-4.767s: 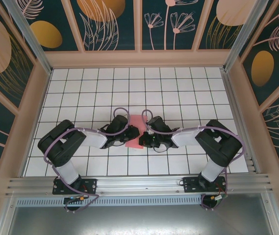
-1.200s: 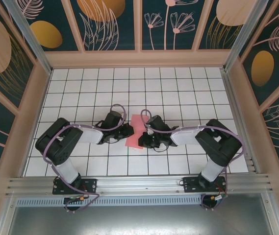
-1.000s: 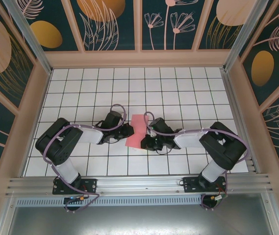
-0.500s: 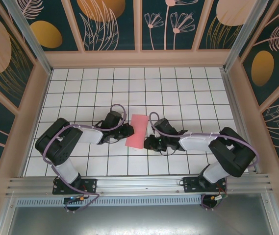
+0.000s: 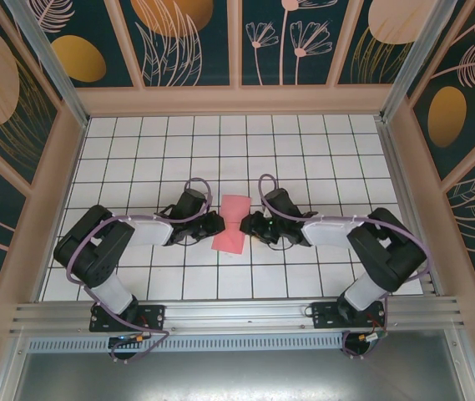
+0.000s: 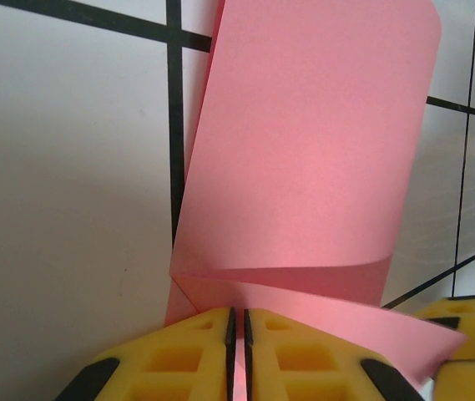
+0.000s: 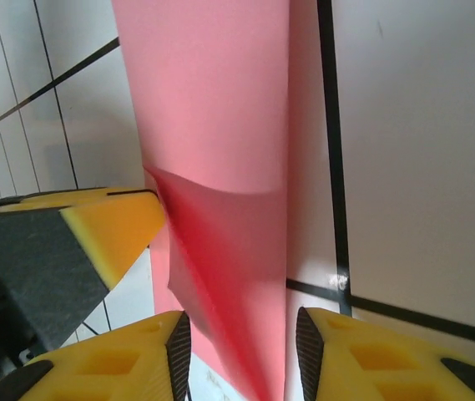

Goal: Fold a paper plane with a square sheet of paper (pick it up from the middle)

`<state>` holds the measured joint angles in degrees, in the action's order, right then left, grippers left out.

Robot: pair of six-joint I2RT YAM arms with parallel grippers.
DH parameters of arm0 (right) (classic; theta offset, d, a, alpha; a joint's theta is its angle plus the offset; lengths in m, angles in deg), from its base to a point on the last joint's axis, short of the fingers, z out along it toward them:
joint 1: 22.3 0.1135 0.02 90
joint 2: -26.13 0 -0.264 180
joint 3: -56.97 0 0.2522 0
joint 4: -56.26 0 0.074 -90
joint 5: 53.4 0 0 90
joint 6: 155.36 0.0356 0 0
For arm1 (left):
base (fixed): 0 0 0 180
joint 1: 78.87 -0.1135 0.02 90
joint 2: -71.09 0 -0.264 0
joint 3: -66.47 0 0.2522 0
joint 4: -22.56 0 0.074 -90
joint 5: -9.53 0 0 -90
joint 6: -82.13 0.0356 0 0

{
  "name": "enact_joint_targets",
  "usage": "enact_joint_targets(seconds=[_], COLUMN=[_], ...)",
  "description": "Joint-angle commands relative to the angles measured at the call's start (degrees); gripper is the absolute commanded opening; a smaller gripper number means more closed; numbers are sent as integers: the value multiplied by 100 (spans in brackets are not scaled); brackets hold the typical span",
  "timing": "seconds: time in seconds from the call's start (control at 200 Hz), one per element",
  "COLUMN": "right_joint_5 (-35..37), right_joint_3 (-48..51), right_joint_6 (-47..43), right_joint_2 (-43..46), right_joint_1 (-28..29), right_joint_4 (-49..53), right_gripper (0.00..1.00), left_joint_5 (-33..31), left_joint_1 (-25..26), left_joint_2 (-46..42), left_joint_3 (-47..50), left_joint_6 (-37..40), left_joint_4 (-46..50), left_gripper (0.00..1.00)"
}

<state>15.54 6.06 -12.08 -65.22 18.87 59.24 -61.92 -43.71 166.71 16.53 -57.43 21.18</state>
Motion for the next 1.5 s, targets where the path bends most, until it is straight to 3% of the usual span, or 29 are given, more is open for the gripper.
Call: enact_joint_targets(seconds=[0.0,0.115,0.325,0.891,1.256,1.496], right_joint_5=[-174,-201,-254,-463,466,-124], right_joint_3=[-116,-110,-47,65,254,301], right_joint_6=[173,201,220,353,446,553], right_joint_2=[-235,-343,-295,-546,-92,-327], right_joint_1=[-30,-30,-25,-39,-30,60], right_joint_4=[-325,-444,-673,-1320,-563,-1216], right_gripper=[42,41,32,35,41,43], left_joint_5=[-79,-80,-45,-44,-439,-413], left_joint_1=[-26,-26,-21,-25,-20,-25], left_joint_2=[-56,-10,87,151,-96,-30], left_joint_3=[-134,-165,-193,-158,-134,-159], left_joint_6=[113,140,146,121,182,188], left_joint_4=[153,183,166,130,451,455], left_gripper=[15,15,15,15,15,15])
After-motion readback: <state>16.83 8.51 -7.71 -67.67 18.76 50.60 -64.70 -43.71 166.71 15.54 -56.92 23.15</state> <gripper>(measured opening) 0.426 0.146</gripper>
